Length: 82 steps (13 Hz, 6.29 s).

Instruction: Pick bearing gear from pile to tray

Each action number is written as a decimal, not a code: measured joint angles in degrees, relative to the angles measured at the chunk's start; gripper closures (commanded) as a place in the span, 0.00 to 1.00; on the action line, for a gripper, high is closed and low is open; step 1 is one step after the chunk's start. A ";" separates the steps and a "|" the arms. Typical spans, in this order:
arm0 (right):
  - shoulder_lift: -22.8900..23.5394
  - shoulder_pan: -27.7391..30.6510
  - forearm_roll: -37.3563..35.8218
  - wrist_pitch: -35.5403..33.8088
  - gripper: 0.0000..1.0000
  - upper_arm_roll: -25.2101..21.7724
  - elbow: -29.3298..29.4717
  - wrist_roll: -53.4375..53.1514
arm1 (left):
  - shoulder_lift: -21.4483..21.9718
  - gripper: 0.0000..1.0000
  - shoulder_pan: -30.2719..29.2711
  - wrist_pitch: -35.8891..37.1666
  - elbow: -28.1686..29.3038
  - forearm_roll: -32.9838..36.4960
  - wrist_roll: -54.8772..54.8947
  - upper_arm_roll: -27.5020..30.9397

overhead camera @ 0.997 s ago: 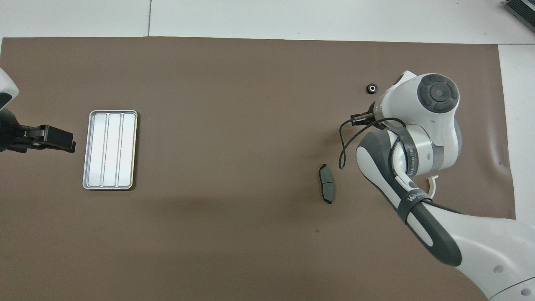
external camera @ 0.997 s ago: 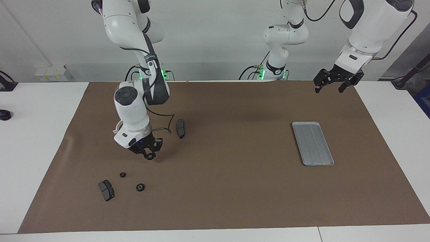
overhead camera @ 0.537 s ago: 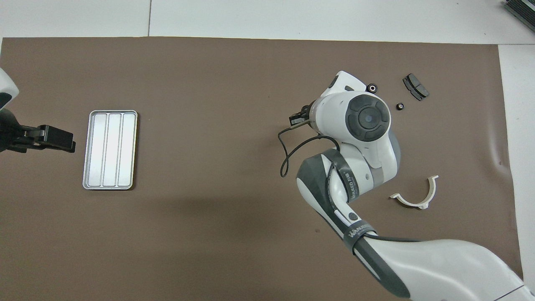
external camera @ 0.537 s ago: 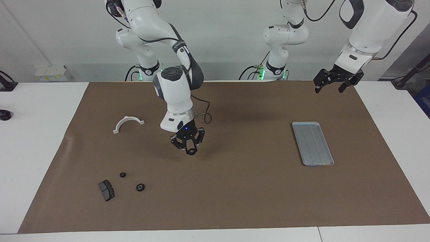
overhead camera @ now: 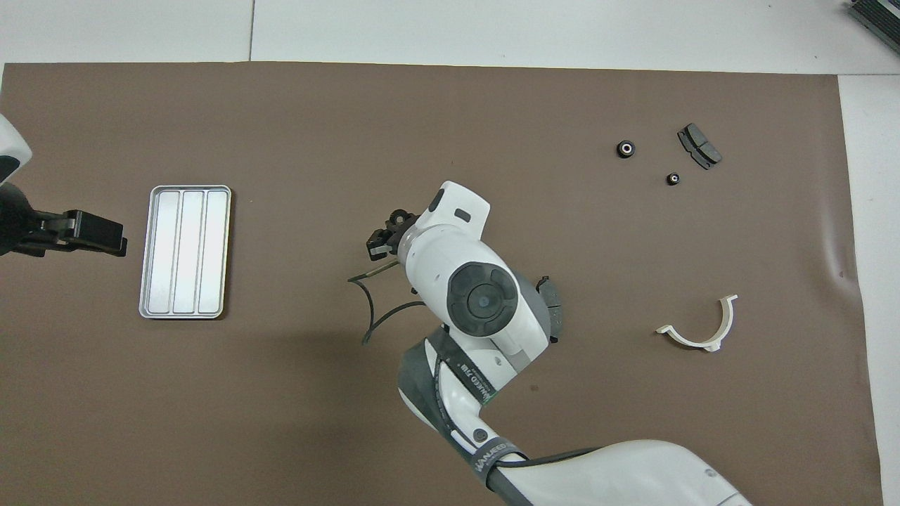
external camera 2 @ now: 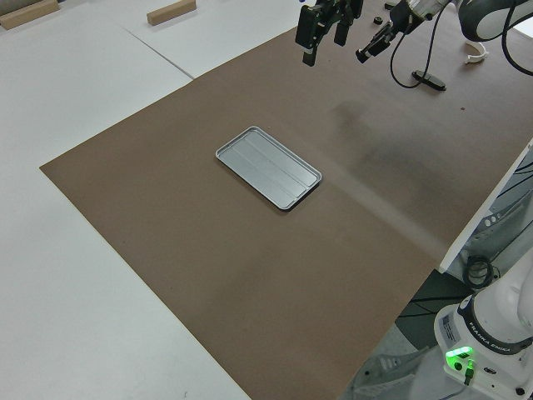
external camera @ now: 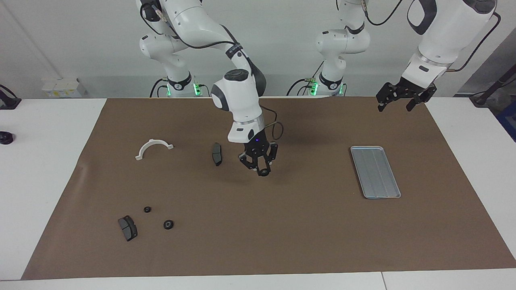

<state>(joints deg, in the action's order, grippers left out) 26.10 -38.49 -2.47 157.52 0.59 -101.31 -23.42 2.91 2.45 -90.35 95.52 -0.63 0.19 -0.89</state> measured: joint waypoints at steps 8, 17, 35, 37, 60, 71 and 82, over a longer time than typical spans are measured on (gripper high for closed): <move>9.28 -8.68 0.02 0.31 0.09 -0.06 7.01 -12.94 | 0.00 0.00 0.00 0.00 0.00 0.00 0.00 0.00; 7.66 -0.13 0.05 -11.16 0.09 -1.14 9.95 -13.83 | -0.01 0.00 1.19 -15.62 9.12 -0.01 -8.43 -1.00; 11.17 34.94 0.02 -3.71 0.22 -0.79 9.66 12.57 | -18.45 0.43 19.22 -44.44 23.55 6.18 -55.46 -1.63; 11.17 34.50 0.02 -3.71 0.27 -0.52 9.80 12.54 | -18.35 0.43 19.34 -44.75 24.19 6.18 -55.76 -1.63; 9.30 33.57 -0.24 -12.40 0.89 1.95 9.81 12.60 | -6.51 1.00 5.17 -33.19 25.09 3.58 -31.76 -0.26; 8.48 9.78 -0.75 -5.42 0.89 5.04 11.32 12.47 | -6.09 0.01 -4.29 -44.13 36.87 0.71 -22.08 -1.13; 11.98 -1.56 -0.54 1.42 0.47 4.90 11.31 1.13 | -7.16 0.00 -2.50 -35.21 18.48 0.71 -21.85 -1.44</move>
<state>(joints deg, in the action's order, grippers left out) 38.08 -40.05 -3.01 158.93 5.49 -90.00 -22.29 -4.25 -0.04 -125.56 113.99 0.08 -21.65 -2.33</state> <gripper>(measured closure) 0.507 0.000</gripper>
